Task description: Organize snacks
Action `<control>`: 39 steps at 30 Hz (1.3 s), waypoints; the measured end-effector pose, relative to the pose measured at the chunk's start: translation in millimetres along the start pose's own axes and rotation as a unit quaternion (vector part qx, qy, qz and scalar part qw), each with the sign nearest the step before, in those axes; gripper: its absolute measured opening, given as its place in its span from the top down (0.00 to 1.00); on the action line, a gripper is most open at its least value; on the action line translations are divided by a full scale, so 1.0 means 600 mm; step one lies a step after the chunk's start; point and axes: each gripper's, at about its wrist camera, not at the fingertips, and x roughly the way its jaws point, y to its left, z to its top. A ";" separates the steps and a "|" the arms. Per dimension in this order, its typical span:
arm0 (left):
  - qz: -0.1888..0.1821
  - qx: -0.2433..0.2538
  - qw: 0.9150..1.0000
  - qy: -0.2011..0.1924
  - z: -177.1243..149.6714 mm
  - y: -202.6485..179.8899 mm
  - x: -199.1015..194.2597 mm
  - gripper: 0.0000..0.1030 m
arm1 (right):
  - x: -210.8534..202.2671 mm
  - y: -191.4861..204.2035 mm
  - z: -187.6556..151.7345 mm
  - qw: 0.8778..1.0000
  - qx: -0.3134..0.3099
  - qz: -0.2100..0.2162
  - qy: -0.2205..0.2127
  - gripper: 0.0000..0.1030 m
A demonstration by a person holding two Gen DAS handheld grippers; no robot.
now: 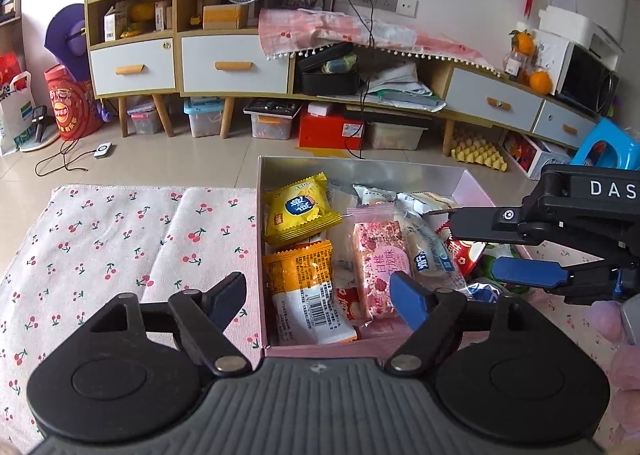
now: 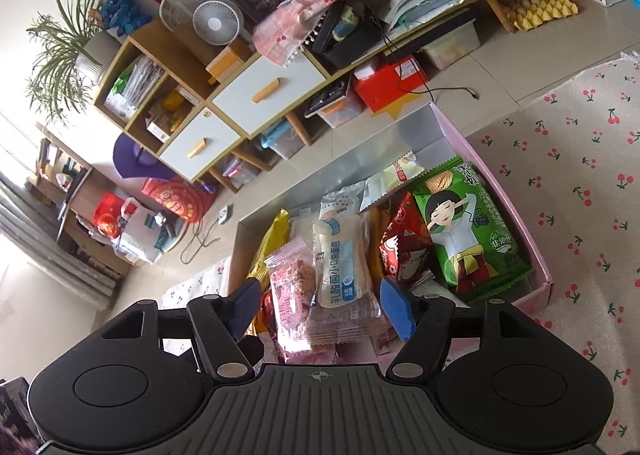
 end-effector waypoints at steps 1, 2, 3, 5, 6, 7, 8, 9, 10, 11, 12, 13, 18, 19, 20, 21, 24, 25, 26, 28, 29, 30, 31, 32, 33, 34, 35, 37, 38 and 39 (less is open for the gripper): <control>0.000 -0.001 1.000 0.000 -0.001 0.000 -0.005 0.18 | -0.008 0.001 -0.001 1.000 -0.002 -0.003 0.000 0.29; 0.002 -0.001 1.000 0.000 -0.002 0.000 -0.010 0.13 | -0.015 0.001 -0.003 1.000 -0.003 -0.007 0.000 0.27; 0.005 -0.001 1.000 0.000 -0.003 -0.001 -0.015 0.12 | -0.022 0.000 -0.005 1.000 -0.003 -0.012 0.000 0.24; 0.010 -0.001 1.000 0.003 -0.007 0.000 -0.023 0.08 | -0.036 -0.005 -0.008 1.000 0.001 -0.021 0.000 0.22; 0.012 -0.002 1.000 0.007 -0.009 0.001 -0.027 0.07 | -0.042 -0.008 -0.009 1.000 0.005 -0.027 0.000 0.22; 0.013 -0.005 1.000 0.010 -0.010 0.003 -0.031 0.06 | -0.049 -0.011 -0.011 0.999 0.009 -0.033 0.001 0.21; 0.015 -0.008 1.000 0.012 -0.012 0.004 -0.035 0.05 | -0.056 -0.013 -0.013 0.999 0.011 -0.039 0.002 0.20; 0.017 -0.011 1.000 0.015 -0.015 0.005 -0.041 0.04 | -0.064 -0.015 -0.014 0.999 0.011 -0.046 0.002 0.20; 0.019 -0.013 1.000 0.018 -0.016 0.006 -0.045 0.02 | -0.070 -0.016 -0.016 0.999 0.010 -0.053 0.003 0.20; 0.021 -0.014 0.999 0.022 -0.018 0.008 -0.049 0.01 | -0.079 -0.018 -0.019 0.998 0.008 -0.061 0.004 0.19; 0.025 -0.015 0.999 0.025 -0.020 0.009 -0.054 0.01 | -0.087 -0.018 -0.022 0.998 0.006 -0.066 0.005 0.18; 0.029 -0.015 0.999 0.029 -0.022 0.009 -0.058 0.01 | -0.094 -0.019 -0.024 0.998 0.006 -0.070 0.006 0.16; 0.039 -0.022 0.998 0.049 -0.035 0.010 -0.079 0.01 | -0.122 -0.025 -0.047 0.995 0.004 -0.102 0.016 0.15; 0.040 -0.023 0.997 0.054 -0.037 0.010 -0.082 0.01 | -0.126 -0.027 -0.052 0.994 0.002 -0.110 0.020 0.15; 0.041 -0.025 0.997 0.057 -0.039 0.010 -0.086 0.01 | -0.131 -0.027 -0.058 0.993 -0.001 -0.117 0.024 0.15; 0.041 -0.025 0.997 0.061 -0.041 0.008 -0.089 0.01 | -0.135 -0.026 -0.064 0.992 -0.005 -0.123 0.029 0.15; 0.041 -0.025 0.996 0.074 -0.047 0.004 -0.096 0.01 | -0.146 -0.020 -0.081 0.990 -0.015 -0.133 0.043 0.14; 0.041 -0.024 0.996 0.076 -0.051 0.002 -0.101 0.01 | -0.150 -0.017 -0.087 0.990 -0.019 -0.134 0.046 0.14; 0.040 -0.023 0.996 0.077 -0.054 0.000 -0.105 0.01 | -0.153 -0.014 -0.093 0.989 -0.024 -0.135 0.049 0.14; 0.039 -0.020 0.996 0.078 -0.060 -0.004 -0.110 0.01 | -0.158 -0.009 -0.104 0.989 -0.035 -0.137 0.052 0.11; 0.038 -0.019 0.996 0.079 -0.064 -0.004 -0.112 0.01 | -0.161 -0.007 -0.110 0.988 -0.041 -0.139 0.052 0.10; 0.034 -0.018 0.996 0.078 -0.070 -0.004 -0.114 0.01 | -0.163 -0.005 -0.116 0.988 -0.048 -0.140 0.053 0.10; 0.031 -0.017 0.997 0.074 -0.076 -0.005 -0.116 0.01 | -0.164 -0.005 -0.122 0.987 -0.056 -0.139 0.055 0.09; 0.032 -0.018 0.997 0.073 -0.083 -0.004 -0.116 0.01 | -0.166 -0.005 -0.129 0.987 -0.062 -0.135 0.059 0.09; 0.034 -0.022 0.996 0.076 -0.090 -0.003 -0.116 0.01 | -0.167 -0.005 -0.137 0.987 -0.067 -0.133 0.065 0.09; 0.035 -0.027 0.996 0.081 -0.095 -0.003 -0.114 0.01 | -0.167 -0.004 -0.143 0.986 -0.072 -0.135 0.072 0.09; 0.035 -0.028 0.995 0.087 -0.099 -0.003 -0.112 0.01 | -0.167 0.000 -0.148 0.984 -0.081 -0.138 0.078 0.09; 0.035 -0.020 0.994 0.097 -0.107 -0.008 -0.111 0.01 | -0.170 0.009 -0.158 0.981 -0.105 -0.143 0.075 0.09; 0.038 -0.013 0.994 0.101 -0.110 -0.011 -0.112 0.01 | -0.172 0.015 -0.163 0.980 -0.116 -0.147 0.073 0.09; 0.042 -0.009 0.994 0.104 -0.113 -0.014 -0.114 0.01 | -0.173 0.018 -0.167 0.978 -0.123 -0.152 0.073 0.09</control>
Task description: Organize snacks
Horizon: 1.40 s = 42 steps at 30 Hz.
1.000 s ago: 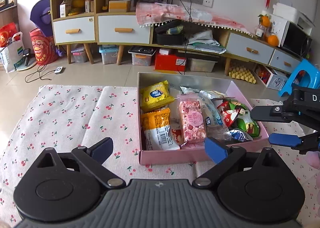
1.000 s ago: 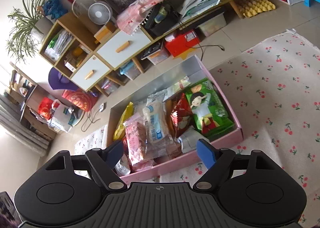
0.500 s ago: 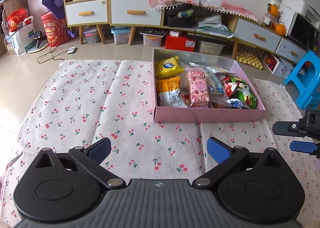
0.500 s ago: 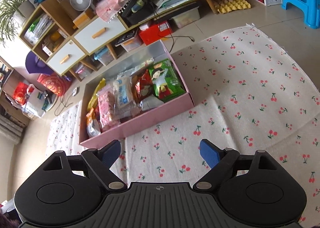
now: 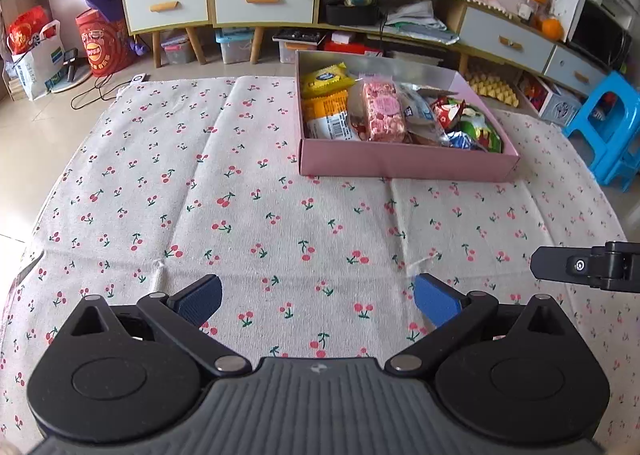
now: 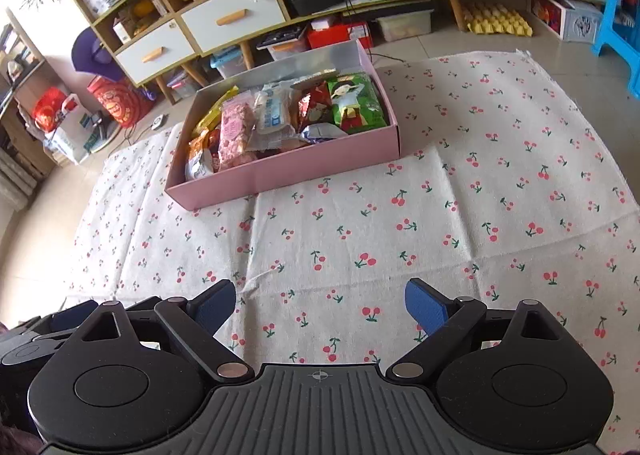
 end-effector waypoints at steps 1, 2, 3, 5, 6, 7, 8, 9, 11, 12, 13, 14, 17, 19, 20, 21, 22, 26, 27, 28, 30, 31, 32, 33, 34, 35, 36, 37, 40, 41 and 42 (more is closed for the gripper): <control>0.005 0.003 1.000 0.001 -0.005 -0.002 -0.003 0.01 | -0.001 0.004 -0.003 1.000 -0.006 -0.005 0.000 0.09; 0.008 0.004 1.000 0.000 -0.006 -0.004 -0.005 0.00 | -0.002 0.008 -0.006 1.000 -0.011 -0.009 0.001 0.09; 0.010 0.007 1.000 0.001 -0.008 -0.006 -0.008 0.00 | -0.002 0.012 -0.008 1.000 -0.015 -0.012 0.002 0.09; 0.012 0.009 1.000 0.003 -0.010 -0.009 -0.012 0.00 | -0.003 0.018 -0.011 1.000 -0.023 -0.019 0.000 0.09; 0.012 0.009 1.000 0.004 -0.011 -0.010 -0.014 0.00 | -0.004 0.020 -0.011 0.999 -0.026 -0.023 -0.002 0.09; 0.013 0.007 1.000 0.004 -0.012 -0.011 -0.017 0.00 | -0.005 0.022 -0.012 0.999 -0.030 -0.028 -0.006 0.09; 0.014 0.006 1.000 0.005 -0.012 -0.011 -0.018 0.00 | -0.006 0.023 -0.011 0.999 -0.032 -0.032 -0.008 0.09; 0.017 0.004 1.000 0.007 -0.012 -0.012 -0.019 0.00 | -0.007 0.024 -0.011 0.999 -0.032 -0.037 -0.010 0.09; 0.024 0.002 1.000 0.009 -0.012 -0.014 -0.021 0.00 | -0.010 0.022 -0.010 0.998 -0.032 -0.042 -0.014 0.09; 0.025 0.000 1.000 0.008 -0.013 -0.014 -0.022 0.00 | -0.011 0.022 -0.010 0.998 -0.032 -0.045 -0.017 0.09; 0.025 -0.002 1.000 0.007 -0.012 -0.014 -0.024 0.00 | -0.014 0.022 -0.010 0.998 -0.034 -0.046 -0.020 0.09; 0.025 -0.003 1.000 0.006 -0.012 -0.013 -0.025 0.00 | -0.016 0.023 -0.010 0.998 -0.034 -0.048 -0.023 0.09; 0.028 -0.006 1.000 0.004 -0.012 -0.014 -0.028 0.00 | -0.019 0.024 -0.011 0.998 -0.037 -0.051 -0.030 0.09; 0.026 -0.008 1.000 0.003 -0.012 -0.014 -0.029 0.00 | -0.019 0.026 -0.011 0.997 -0.038 -0.053 -0.032 0.09; 0.026 -0.008 1.000 0.002 -0.011 -0.014 -0.030 0.00 | -0.018 0.026 -0.011 0.997 -0.039 -0.053 -0.032 0.09; 0.027 -0.008 1.000 0.001 -0.012 -0.014 -0.031 0.00 | -0.018 0.027 -0.011 0.997 -0.039 -0.053 -0.032 0.09; 0.027 -0.008 1.000 0.001 -0.011 -0.015 -0.031 0.00 | -0.017 0.027 -0.012 0.997 -0.040 -0.053 -0.031 0.09; 0.026 -0.009 1.000 -0.002 -0.012 -0.016 -0.032 0.00 | -0.014 0.029 -0.013 0.997 -0.044 -0.055 -0.029 0.09; 0.027 -0.009 1.000 -0.002 -0.012 -0.016 -0.032 0.00 | -0.014 0.029 -0.013 0.997 -0.044 -0.056 -0.029 0.09; 0.028 -0.009 1.000 -0.003 -0.012 -0.016 -0.033 0.00 | -0.014 0.030 -0.014 0.997 -0.044 -0.056 -0.029 0.09; 0.027 -0.009 1.000 -0.003 -0.011 -0.016 -0.034 0.00 | -0.013 0.030 -0.014 0.997 -0.044 -0.055 -0.029 0.09; 0.027 -0.009 1.000 -0.004 -0.011 -0.016 -0.034 0.00 | -0.013 0.030 -0.014 0.997 -0.044 -0.056 -0.029 0.09; 0.027 -0.009 1.000 -0.005 -0.011 -0.016 -0.035 0.00 | -0.013 0.030 -0.014 0.997 -0.044 -0.056 -0.029 0.09; 0.028 -0.009 1.000 -0.005 -0.011 -0.016 -0.035 0.00 | -0.013 0.030 -0.014 0.997 -0.044 -0.056 -0.029 0.09; 0.028 -0.008 1.000 -0.006 -0.010 -0.017 -0.035 0.00 | -0.013 0.030 -0.014 0.997 -0.044 -0.056 -0.029 0.09; 0.029 -0.007 1.000 -0.007 -0.010 -0.017 -0.035 0.00 | -0.012 0.030 -0.015 0.997 -0.045 -0.056 -0.029 0.09; 0.029 -0.006 1.000 -0.008 -0.010 -0.018 -0.035 0.00 | -0.012 0.031 -0.016 0.997 -0.046 -0.056 -0.029 0.09; 0.029 -0.006 1.000 -0.008 -0.010 -0.018 -0.035 0.00 | -0.011 0.031 -0.016 0.997 -0.046 -0.055 -0.029 0.09; 0.029 -0.005 1.000 -0.009 -0.011 -0.018 -0.036 0.00 | -0.011 0.033 -0.018 0.997 -0.047 -0.055 -0.029 0.09; 0.029 -0.004 1.000 -0.010 -0.011 -0.019 -0.037 0.00 | -0.011 0.033 -0.018 0.997 -0.047 -0.055 -0.029 0.09; 0.029 -0.003 1.000 -0.011 -0.011 -0.019 -0.037 0.00 | -0.011 0.033 -0.018 0.997 -0.047 -0.055 -0.029 0.08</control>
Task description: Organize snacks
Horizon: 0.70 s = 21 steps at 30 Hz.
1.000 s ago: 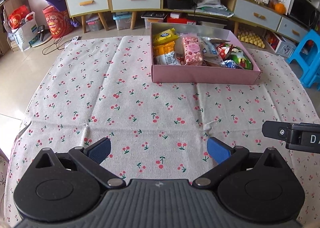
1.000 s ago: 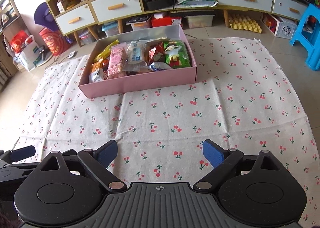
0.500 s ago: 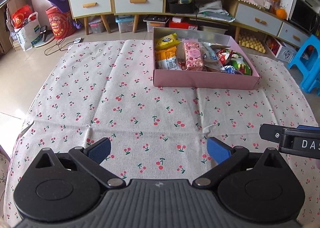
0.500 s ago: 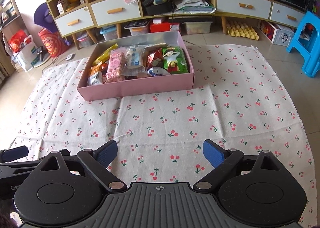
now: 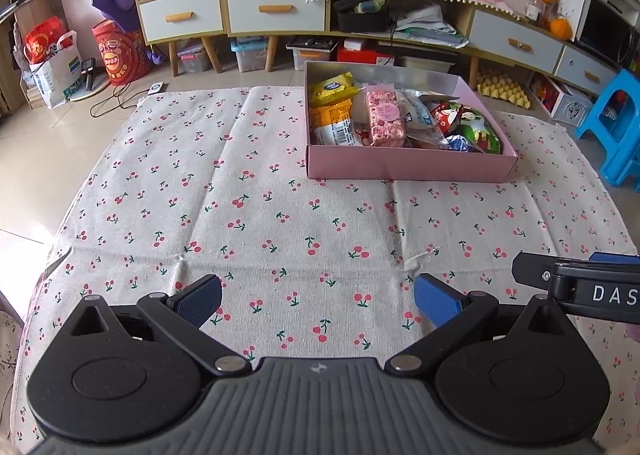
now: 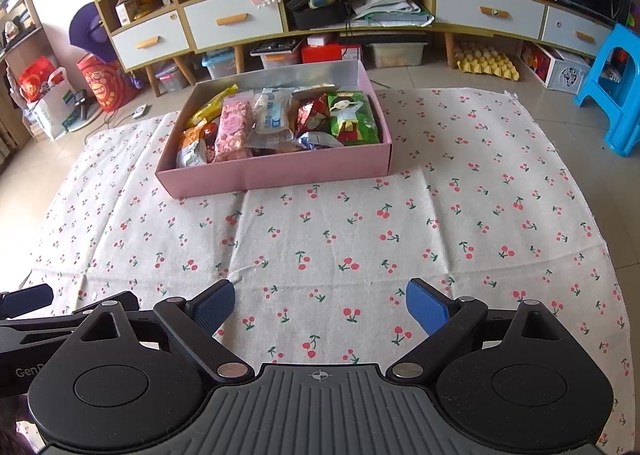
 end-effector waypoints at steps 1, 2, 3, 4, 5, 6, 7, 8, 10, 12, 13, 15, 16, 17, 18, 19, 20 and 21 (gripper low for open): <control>0.000 0.001 1.000 -0.001 0.000 0.000 0.000 0.00 | 0.000 0.000 0.000 1.000 0.000 0.000 0.000 0.08; 0.001 0.001 1.000 -0.001 0.000 -0.001 -0.001 0.00 | 0.000 0.000 0.001 1.000 0.001 0.000 0.000 0.09; 0.002 0.002 1.000 -0.002 0.000 -0.001 -0.001 0.00 | 0.000 0.000 0.001 1.000 0.001 0.000 0.000 0.09; 0.002 0.002 1.000 -0.003 0.000 -0.001 0.000 0.00 | 0.000 0.000 0.001 1.000 0.001 0.000 0.000 0.08; 0.002 0.002 1.000 -0.003 0.000 -0.001 0.000 0.00 | 0.000 0.001 0.001 1.000 0.001 0.000 0.000 0.08; 0.002 0.002 1.000 -0.003 0.000 -0.001 -0.001 0.00 | 0.000 0.000 0.001 1.000 0.000 0.000 0.000 0.08; 0.002 0.002 1.000 -0.003 0.001 -0.001 -0.001 0.00 | 0.000 0.000 0.001 1.000 0.000 0.000 0.000 0.08; 0.002 0.003 1.000 -0.003 0.001 -0.001 -0.001 0.00 | 0.001 0.001 0.001 1.000 0.000 0.000 0.001 0.08; 0.002 0.003 1.000 -0.004 0.001 -0.002 -0.001 0.00 | 0.001 0.001 0.000 1.000 0.000 0.000 0.001 0.08; 0.003 0.004 1.000 -0.005 0.001 -0.002 -0.002 0.00 | 0.001 0.001 0.000 1.000 0.000 0.000 0.001 0.08; 0.003 0.004 1.000 -0.005 0.001 -0.003 -0.002 0.00 | 0.001 0.001 0.000 1.000 0.001 0.000 0.001 0.08; 0.003 0.004 1.000 -0.005 0.001 -0.003 -0.002 0.00 | 0.002 0.001 0.000 1.000 0.001 0.001 0.002 0.08; 0.003 0.004 1.000 -0.005 0.001 -0.003 -0.002 0.00 | 0.002 0.001 -0.001 1.000 0.001 0.001 0.002 0.08; 0.003 0.004 1.000 -0.005 0.001 -0.003 -0.002 0.00 | 0.002 0.002 -0.001 1.000 0.001 0.001 0.002 0.08; 0.003 0.004 1.000 -0.005 0.001 -0.003 -0.002 0.00 | 0.003 0.001 -0.002 1.000 0.002 0.001 0.002 0.08; 0.003 0.004 1.000 -0.005 0.001 -0.002 -0.002 0.00 | 0.003 0.001 -0.001 1.000 0.002 0.001 0.002 0.08; 0.003 0.004 1.000 -0.005 0.001 -0.002 -0.002 0.00 | 0.003 0.001 -0.001 1.000 0.002 0.001 0.002 0.08; 0.003 0.004 1.000 -0.005 0.001 -0.002 -0.002 0.00 | 0.003 0.001 -0.002 1.000 0.002 0.001 0.002 0.08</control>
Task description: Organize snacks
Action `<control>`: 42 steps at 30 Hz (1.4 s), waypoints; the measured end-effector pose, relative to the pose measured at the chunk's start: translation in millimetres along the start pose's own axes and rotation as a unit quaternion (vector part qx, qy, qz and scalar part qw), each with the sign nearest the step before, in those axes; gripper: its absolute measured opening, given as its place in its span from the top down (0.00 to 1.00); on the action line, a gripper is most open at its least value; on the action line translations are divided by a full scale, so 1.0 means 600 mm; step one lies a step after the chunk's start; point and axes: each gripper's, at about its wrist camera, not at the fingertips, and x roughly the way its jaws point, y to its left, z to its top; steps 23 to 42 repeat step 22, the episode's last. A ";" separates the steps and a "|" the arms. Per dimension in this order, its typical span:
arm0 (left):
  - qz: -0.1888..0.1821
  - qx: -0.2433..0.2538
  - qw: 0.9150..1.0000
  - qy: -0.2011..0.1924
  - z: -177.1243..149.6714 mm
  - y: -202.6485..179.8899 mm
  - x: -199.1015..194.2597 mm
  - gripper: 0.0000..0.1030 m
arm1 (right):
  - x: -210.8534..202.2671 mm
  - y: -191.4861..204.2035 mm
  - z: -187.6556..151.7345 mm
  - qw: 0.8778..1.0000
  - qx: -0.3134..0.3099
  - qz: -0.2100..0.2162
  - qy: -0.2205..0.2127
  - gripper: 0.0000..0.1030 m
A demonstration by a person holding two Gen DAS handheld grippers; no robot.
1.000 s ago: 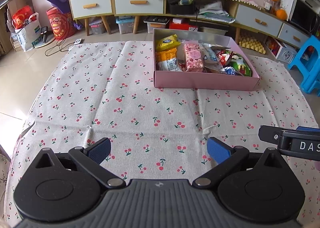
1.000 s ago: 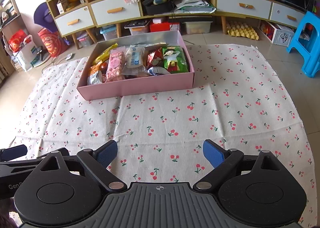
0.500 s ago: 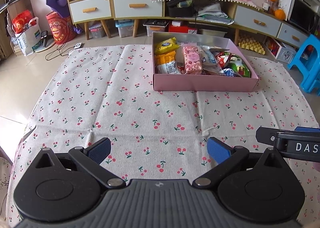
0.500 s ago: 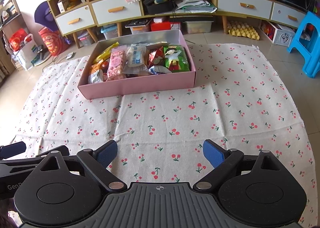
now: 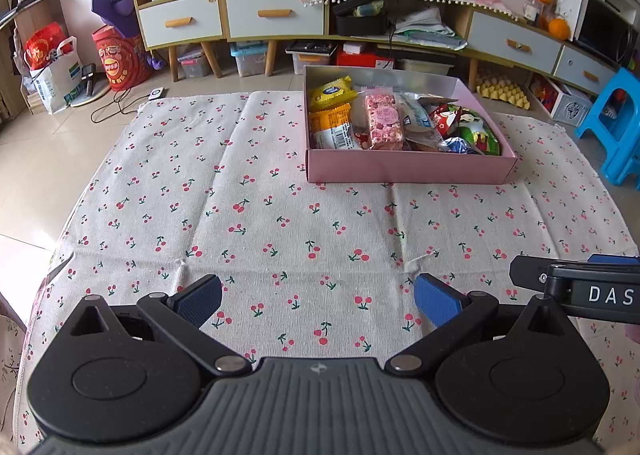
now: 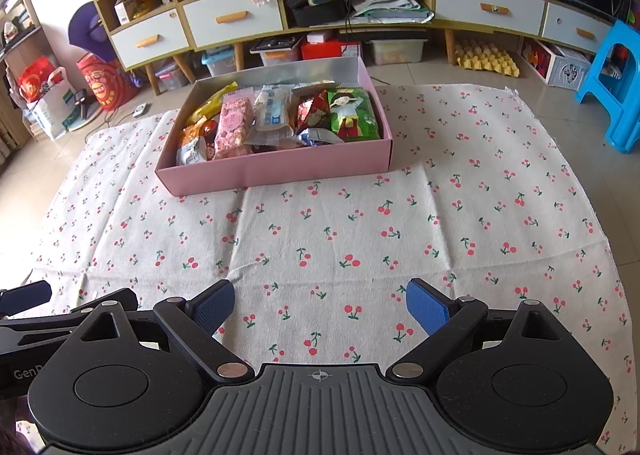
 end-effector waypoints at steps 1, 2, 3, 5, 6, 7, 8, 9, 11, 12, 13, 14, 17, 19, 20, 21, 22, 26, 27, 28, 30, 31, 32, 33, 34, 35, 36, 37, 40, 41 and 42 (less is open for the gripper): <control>0.000 0.000 1.000 0.000 0.000 0.000 0.000 0.00 | 0.000 0.000 0.000 1.000 0.000 0.000 0.000 0.08; 0.000 0.000 1.000 0.000 0.000 0.000 0.000 0.00 | 0.000 0.000 0.000 1.000 0.000 0.000 0.000 0.08; 0.000 0.000 1.000 0.000 0.000 0.000 0.000 0.00 | 0.000 0.000 0.000 1.000 0.000 0.000 0.000 0.08; 0.000 0.000 1.000 0.000 0.000 0.000 0.000 0.00 | 0.000 0.000 0.000 1.000 0.000 0.000 0.000 0.08; 0.000 0.000 1.000 0.000 0.000 0.000 0.000 0.00 | 0.000 0.000 0.000 1.000 0.000 0.000 0.000 0.08; 0.000 0.000 1.000 0.000 0.000 0.000 0.000 0.00 | 0.000 -0.001 0.000 1.000 0.000 0.000 0.000 0.08; 0.000 0.000 1.000 0.000 0.000 0.000 0.000 0.00 | 0.000 -0.001 0.001 1.000 0.000 0.000 0.000 0.08; 0.000 0.000 1.000 0.000 0.000 0.000 0.000 0.00 | 0.000 -0.001 0.001 1.000 0.000 0.000 0.000 0.08; 0.000 0.000 1.000 0.000 0.000 0.000 0.000 0.00 | 0.000 -0.001 0.000 1.000 0.000 0.000 0.000 0.08; 0.000 0.000 1.000 0.000 0.000 0.000 0.000 0.00 | 0.000 -0.001 0.000 1.000 0.000 0.000 0.000 0.08; 0.000 0.000 1.000 -0.001 0.000 0.000 0.000 0.00 | 0.000 -0.001 0.001 1.000 0.000 0.000 0.000 0.08; 0.001 0.001 1.000 -0.001 0.000 0.000 0.000 0.00 | 0.000 -0.001 0.001 1.000 -0.001 0.000 0.000 0.08; 0.003 0.002 1.000 -0.003 0.000 0.001 -0.001 0.00 | 0.000 -0.001 0.001 1.000 0.000 0.001 0.001 0.08; 0.006 0.004 1.000 -0.005 -0.001 0.001 -0.001 0.00 | 0.001 0.000 -0.001 1.000 0.000 0.001 0.002 0.08; 0.006 0.004 1.000 -0.006 -0.001 0.001 -0.001 0.00 | 0.003 0.000 -0.002 1.000 0.000 0.001 0.003 0.08; 0.005 0.004 1.000 -0.005 -0.001 0.002 0.001 0.00 | 0.003 0.000 -0.003 1.000 0.000 0.001 0.003 0.08; 0.003 0.003 1.000 -0.002 -0.001 0.003 0.002 0.00 | 0.004 0.000 -0.004 1.000 0.000 0.000 0.003 0.08; 0.003 0.003 1.000 -0.002 -0.001 0.003 0.002 0.00 | 0.004 0.000 -0.004 1.000 0.000 0.000 0.003 0.08; 0.003 0.003 1.000 -0.002 -0.001 0.003 0.002 0.00 | 0.004 0.000 -0.004 1.000 0.000 0.000 0.003 0.08; 0.003 0.003 1.000 -0.002 -0.001 0.003 0.002 0.00 | 0.004 0.000 -0.004 1.000 0.000 0.000 0.003 0.08; 0.003 0.003 1.000 -0.002 -0.001 0.003 0.002 0.00 | 0.004 0.000 -0.004 1.000 0.000 0.000 0.003 0.08; 0.003 0.003 1.000 -0.002 -0.001 0.003 0.002 0.00 | 0.004 0.000 -0.004 1.000 0.000 0.000 0.003 0.08; 0.003 0.003 1.000 -0.002 -0.001 0.003 0.002 0.00 | 0.004 0.000 -0.004 1.000 0.000 0.000 0.003 0.08; 0.003 0.003 1.000 -0.002 -0.001 0.003 0.002 0.00 | 0.004 0.000 -0.004 1.000 0.000 0.000 0.003 0.08; 0.003 0.003 1.000 -0.002 -0.001 0.003 0.002 0.00 | 0.004 0.000 -0.004 1.000 0.000 0.000 0.003 0.08; 0.003 0.003 1.000 -0.002 -0.001 0.003 0.002 0.00 | 0.004 0.000 -0.004 1.000 0.000 0.000 0.003 0.08; 0.003 0.003 1.000 -0.002 -0.001 0.003 0.002 0.00 | 0.004 0.000 -0.004 1.000 0.000 0.000 0.003 0.08; 0.003 0.003 1.000 -0.002 -0.001 0.003 0.002 0.00 | 0.004 0.000 -0.004 1.000 0.000 0.000 0.003 0.08; 0.003 0.003 1.000 -0.002 -0.001 0.003 0.002 0.00 | 0.004 0.000 -0.004 1.000 0.000 0.000 0.003 0.08; 0.003 0.003 1.000 -0.002 -0.001 0.003 0.002 0.00 | 0.004 0.000 -0.004 1.000 0.000 0.000 0.003 0.08; 0.003 0.003 1.000 -0.002 -0.001 0.003 0.002 0.00 | 0.004 0.000 -0.004 1.000 0.000 0.000 0.003 0.08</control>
